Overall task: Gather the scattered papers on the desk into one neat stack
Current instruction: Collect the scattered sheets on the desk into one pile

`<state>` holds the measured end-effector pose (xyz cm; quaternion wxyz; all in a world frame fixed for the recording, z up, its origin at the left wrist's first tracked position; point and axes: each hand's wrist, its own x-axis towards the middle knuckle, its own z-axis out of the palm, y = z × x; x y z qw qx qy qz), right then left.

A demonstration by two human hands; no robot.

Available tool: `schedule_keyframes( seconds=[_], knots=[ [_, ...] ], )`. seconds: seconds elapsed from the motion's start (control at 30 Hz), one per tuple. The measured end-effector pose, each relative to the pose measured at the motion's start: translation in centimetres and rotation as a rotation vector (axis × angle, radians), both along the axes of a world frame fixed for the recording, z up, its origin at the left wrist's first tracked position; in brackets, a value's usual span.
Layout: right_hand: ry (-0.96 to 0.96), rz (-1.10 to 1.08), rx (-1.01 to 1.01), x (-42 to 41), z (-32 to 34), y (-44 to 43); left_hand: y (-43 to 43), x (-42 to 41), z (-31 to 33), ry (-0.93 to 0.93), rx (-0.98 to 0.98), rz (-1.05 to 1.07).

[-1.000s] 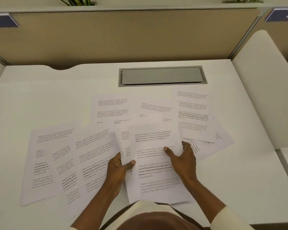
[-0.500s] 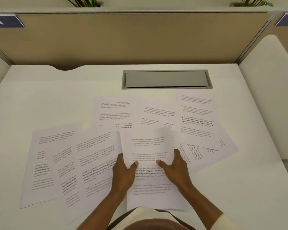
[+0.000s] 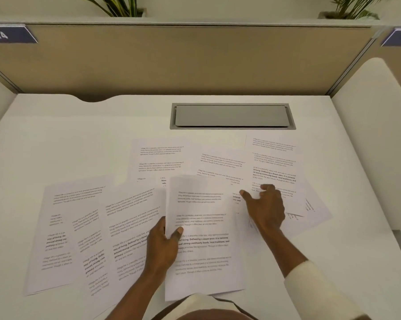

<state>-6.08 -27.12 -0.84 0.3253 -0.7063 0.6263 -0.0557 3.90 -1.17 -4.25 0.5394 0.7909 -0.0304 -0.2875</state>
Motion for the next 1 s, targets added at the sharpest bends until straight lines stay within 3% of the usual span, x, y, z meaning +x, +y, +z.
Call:
schedule_keyframes(
  seconds=[0.17, 0.27, 0.47, 0.7, 0.9, 1.0],
  knots=[
    [0.298, 0.157, -0.004, 3.9, 0.1, -0.8, 1.8, 0.7, -0.2, -0.012, 0.01, 0.098],
    [0.368, 0.171, 0.013, 5.4, -0.1, -0.7, 2.9, 1.2, -0.4, -0.017, 0.01, 0.161],
    [0.219, 0.047, 0.134, 5.8, -0.2, -1.1, 5.2, 2.1, -1.1, 0.017, 0.017, 0.242],
    [-0.098, -0.172, 0.084, 2.4, 0.6, -2.7, 6.7, 2.8, -1.1, 0.029, 0.043, 0.262],
    [-0.126, -0.188, 0.235, 2.0, -0.3, -2.0, 7.2, 2.7, -1.2, 0.037, 0.04, 0.255],
    [-0.086, -0.133, 0.217, 3.3, -0.2, -1.0, 7.5, 2.5, -1.6, 0.046, 0.042, 0.253]
  ],
)
